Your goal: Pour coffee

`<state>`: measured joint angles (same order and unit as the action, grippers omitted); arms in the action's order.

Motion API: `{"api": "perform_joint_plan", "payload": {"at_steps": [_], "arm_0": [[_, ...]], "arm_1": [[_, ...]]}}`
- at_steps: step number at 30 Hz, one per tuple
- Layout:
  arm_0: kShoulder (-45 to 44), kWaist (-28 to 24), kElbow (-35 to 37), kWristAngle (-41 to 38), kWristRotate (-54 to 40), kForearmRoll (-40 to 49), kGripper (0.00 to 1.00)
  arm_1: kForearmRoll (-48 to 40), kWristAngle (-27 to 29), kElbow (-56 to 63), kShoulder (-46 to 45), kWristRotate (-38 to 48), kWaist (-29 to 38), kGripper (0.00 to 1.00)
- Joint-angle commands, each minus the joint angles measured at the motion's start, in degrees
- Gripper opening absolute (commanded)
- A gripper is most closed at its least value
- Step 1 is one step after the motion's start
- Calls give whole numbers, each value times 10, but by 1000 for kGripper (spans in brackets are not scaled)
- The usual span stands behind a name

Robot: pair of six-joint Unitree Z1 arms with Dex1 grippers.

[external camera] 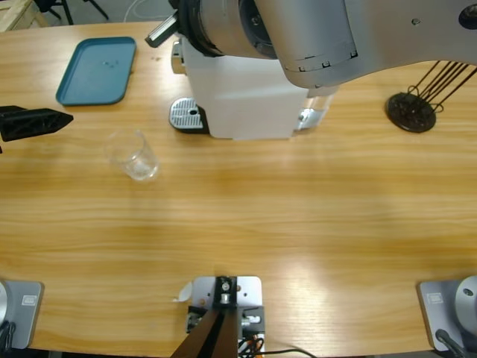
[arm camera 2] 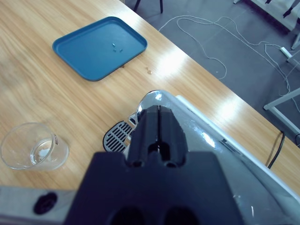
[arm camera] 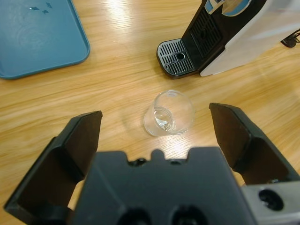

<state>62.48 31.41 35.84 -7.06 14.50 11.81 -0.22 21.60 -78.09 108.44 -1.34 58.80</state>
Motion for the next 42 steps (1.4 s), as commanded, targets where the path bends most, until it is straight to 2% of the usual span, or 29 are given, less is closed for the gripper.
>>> {"api": "perform_joint_plan", "payload": {"at_steps": [1,5,10,11,12,14,16,21,24,28,33,42], "arm_0": [[25,-2,-10,-10,-4,3,1000],[34,-2,-8,-7,-7,3,1000],[33,-2,-8,-6,-8,-2,1000],[34,-2,-8,-6,-11,-4,1000],[34,-2,-13,-8,-28,-15,1000],[28,-2,-26,-10,-68,-41,1000],[25,0,-36,-11,-92,-64,1000],[9,19,-59,-43,-96,-96,1000],[0,65,-97,-48,-102,-130,989],[-9,81,-147,-42,-95,-178,946],[36,81,-158,-24,-97,-204,937],[192,81,-158,-23,-112,-312,996]], "arm_1": [[14,7,58,30,-8,-6,0],[32,10,51,-58,-32,-11,0],[135,-32,31,-142,-47,-11,0],[161,-40,32,-163,-45,-11,180],[184,-43,38,-187,-42,-11,445],[222,-61,64,-252,-35,-11,873],[255,-81,100,-321,-33,-11,974],[317,-90,216,-473,-21,-11,1000],[337,-101,264,-534,0,-11,1000],[367,-105,282,-542,6,-11,1000],[376,-104,311,-552,-5,-11,1000],[377,-103,325,-568,-7,-11,1000]]}}
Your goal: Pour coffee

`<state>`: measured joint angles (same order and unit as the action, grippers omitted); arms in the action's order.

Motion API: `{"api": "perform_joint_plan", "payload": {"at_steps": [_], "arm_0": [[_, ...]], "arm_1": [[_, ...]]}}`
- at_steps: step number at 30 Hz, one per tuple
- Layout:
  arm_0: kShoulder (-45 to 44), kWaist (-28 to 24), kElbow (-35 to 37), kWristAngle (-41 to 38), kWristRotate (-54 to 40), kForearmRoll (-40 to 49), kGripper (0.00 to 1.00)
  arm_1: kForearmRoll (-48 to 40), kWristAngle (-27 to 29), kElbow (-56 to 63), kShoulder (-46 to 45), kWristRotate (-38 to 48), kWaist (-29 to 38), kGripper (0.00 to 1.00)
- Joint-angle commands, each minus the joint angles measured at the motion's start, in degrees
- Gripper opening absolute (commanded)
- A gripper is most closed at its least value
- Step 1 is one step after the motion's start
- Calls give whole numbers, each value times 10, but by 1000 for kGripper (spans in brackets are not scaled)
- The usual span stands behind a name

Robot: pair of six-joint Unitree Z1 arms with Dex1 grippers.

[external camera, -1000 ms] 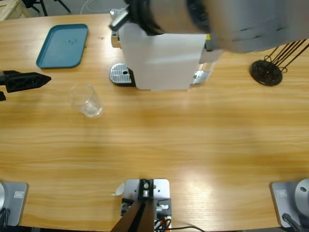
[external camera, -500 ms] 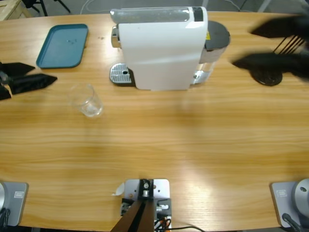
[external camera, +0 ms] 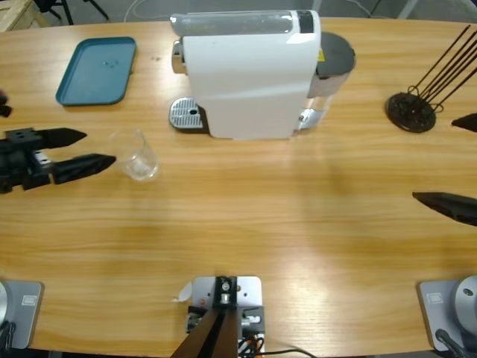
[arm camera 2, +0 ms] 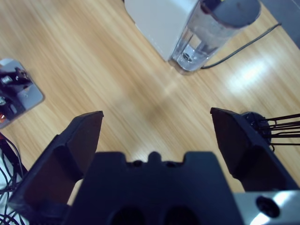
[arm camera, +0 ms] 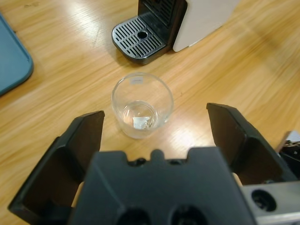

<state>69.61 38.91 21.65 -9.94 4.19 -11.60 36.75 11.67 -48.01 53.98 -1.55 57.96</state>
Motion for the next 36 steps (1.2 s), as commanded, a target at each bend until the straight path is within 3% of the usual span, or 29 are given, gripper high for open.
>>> {"api": "perform_joint_plan", "payload": {"at_steps": [1,22,23,24,26,28,30,31,36], "arm_0": [[132,6,-16,5,-10,-86,997],[235,6,-18,2,-8,-130,997],[238,6,-18,2,-9,-132,972],[241,6,-18,2,-11,-136,885],[251,6,-17,2,-15,-147,665],[259,6,-17,2,-17,-160,506],[263,6,-18,0,-22,-168,225],[265,6,-18,-1,-23,-171,151],[268,8,-18,-4,-34,-191,142]], "arm_1": [[7,-3,24,-23,-6,-2,1000],[4,2,25,-22,-6,-2,1000],[4,2,25,-22,-6,-2,1000],[4,2,25,-22,-7,-2,1000],[4,2,25,-22,-8,-2,1000],[4,4,25,-23,-11,-2,1000],[5,5,25,-25,-12,-2,1000],[5,5,25,-26,-12,-2,1000],[5,8,25,-26,-14,-2,1000]]}}
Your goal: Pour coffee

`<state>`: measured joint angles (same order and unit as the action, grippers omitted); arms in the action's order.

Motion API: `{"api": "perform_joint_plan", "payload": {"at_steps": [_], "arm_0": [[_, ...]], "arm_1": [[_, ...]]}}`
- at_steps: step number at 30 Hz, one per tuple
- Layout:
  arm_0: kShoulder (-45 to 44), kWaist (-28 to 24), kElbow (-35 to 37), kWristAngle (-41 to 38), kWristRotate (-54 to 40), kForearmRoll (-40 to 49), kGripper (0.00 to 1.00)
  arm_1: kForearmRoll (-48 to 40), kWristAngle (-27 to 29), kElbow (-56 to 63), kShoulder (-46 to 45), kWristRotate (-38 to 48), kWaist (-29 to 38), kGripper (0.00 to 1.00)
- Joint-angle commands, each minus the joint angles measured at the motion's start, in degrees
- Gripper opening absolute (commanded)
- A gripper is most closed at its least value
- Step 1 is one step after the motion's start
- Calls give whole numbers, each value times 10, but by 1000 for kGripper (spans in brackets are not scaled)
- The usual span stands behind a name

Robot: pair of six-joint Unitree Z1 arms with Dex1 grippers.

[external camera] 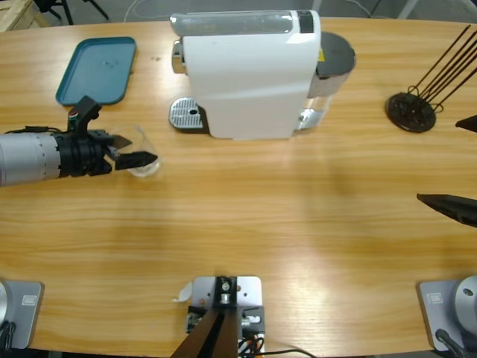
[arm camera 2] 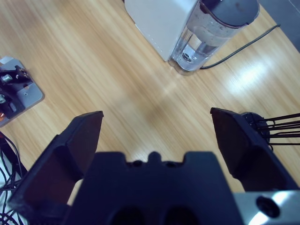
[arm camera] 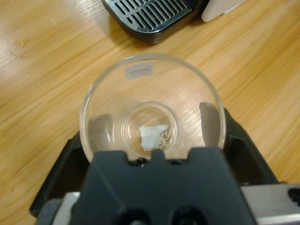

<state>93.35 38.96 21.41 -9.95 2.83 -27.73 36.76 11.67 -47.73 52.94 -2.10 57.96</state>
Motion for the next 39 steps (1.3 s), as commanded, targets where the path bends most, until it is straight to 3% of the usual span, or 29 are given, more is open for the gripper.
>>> {"api": "perform_joint_plan", "payload": {"at_steps": [1,6,11,18,39], "arm_0": [[27,13,-15,3,-26,-38,141],[16,20,3,62,-60,-81,145],[26,20,69,117,-101,-93,145],[115,20,138,101,-101,-106,145],[185,27,173,49,-80,-127,145]], "arm_1": [[5,8,23,-15,-9,-2,1000],[5,12,23,-19,-12,-2,1000],[6,14,24,-26,-14,-2,1000],[7,21,26,-35,-19,-2,1000],[2,19,31,-48,-28,-27,1000]]}}
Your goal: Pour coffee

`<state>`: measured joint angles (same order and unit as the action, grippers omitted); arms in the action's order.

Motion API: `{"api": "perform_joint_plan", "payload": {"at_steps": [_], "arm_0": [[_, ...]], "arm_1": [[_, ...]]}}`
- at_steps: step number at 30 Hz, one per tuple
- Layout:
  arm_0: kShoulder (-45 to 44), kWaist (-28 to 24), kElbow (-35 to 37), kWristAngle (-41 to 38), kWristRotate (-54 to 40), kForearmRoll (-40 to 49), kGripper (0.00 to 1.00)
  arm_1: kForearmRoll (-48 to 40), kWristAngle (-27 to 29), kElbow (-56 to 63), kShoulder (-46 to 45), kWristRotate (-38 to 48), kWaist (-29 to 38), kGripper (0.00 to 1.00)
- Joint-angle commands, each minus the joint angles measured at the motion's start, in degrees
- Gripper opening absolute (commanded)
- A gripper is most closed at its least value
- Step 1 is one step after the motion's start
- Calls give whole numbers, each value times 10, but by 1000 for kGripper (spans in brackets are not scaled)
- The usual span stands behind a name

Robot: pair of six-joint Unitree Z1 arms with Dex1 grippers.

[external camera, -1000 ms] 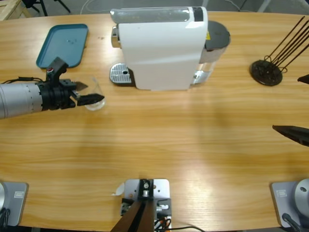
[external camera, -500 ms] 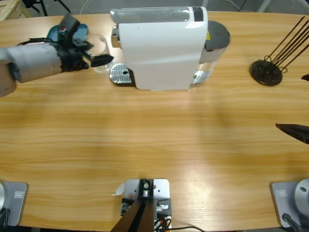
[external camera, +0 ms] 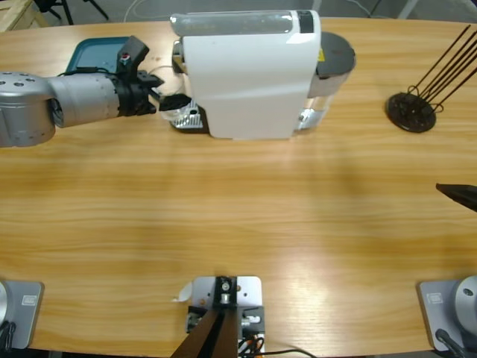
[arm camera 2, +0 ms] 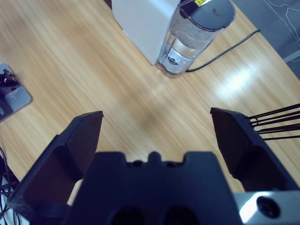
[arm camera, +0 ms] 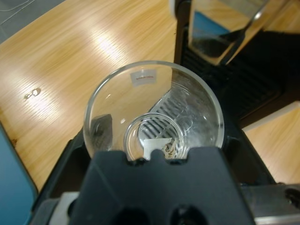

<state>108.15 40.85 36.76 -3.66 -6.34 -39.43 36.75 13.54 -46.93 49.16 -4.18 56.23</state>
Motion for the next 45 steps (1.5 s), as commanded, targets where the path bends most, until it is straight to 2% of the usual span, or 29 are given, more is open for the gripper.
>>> {"api": "perform_joint_plan", "payload": {"at_steps": [1,10,12,13,14,16,17,20,30,36,43,45], "arm_0": [[37,8,20,-16,12,-10,147],[32,19,16,-22,15,-10,149],[30,20,15,-22,19,-10,190],[28,20,13,-22,21,-9,306],[26,20,11,-22,23,-9,477],[21,20,4,-23,28,-7,879],[18,20,1,-27,31,-6,956],[9,20,-12,-39,30,-6,994],[-22,20,-34,-35,30,-4,996],[-72,20,-70,-29,30,11,996],[-165,20,-71,9,40,127,993],[-213,20,-45,9,49,211,996]], "arm_1": [[2,0,23,-10,-7,-10,1000],[2,1,24,-13,-7,-11,1000],[1,2,24,-15,-7,-11,1000],[1,2,25,-16,-7,-11,1000],[1,2,25,-17,-7,-11,1000],[1,2,25,-19,-7,-11,1000],[1,2,25,-19,-7,-11,1000],[0,2,25,-20,-7,-11,1000],[-1,2,29,-29,-7,-11,1000],[-2,2,29,-30,-7,-12,1000],[-3,3,30,-31,-7,-12,996],[-4,2,30,-28,-6,-12,997]]}}
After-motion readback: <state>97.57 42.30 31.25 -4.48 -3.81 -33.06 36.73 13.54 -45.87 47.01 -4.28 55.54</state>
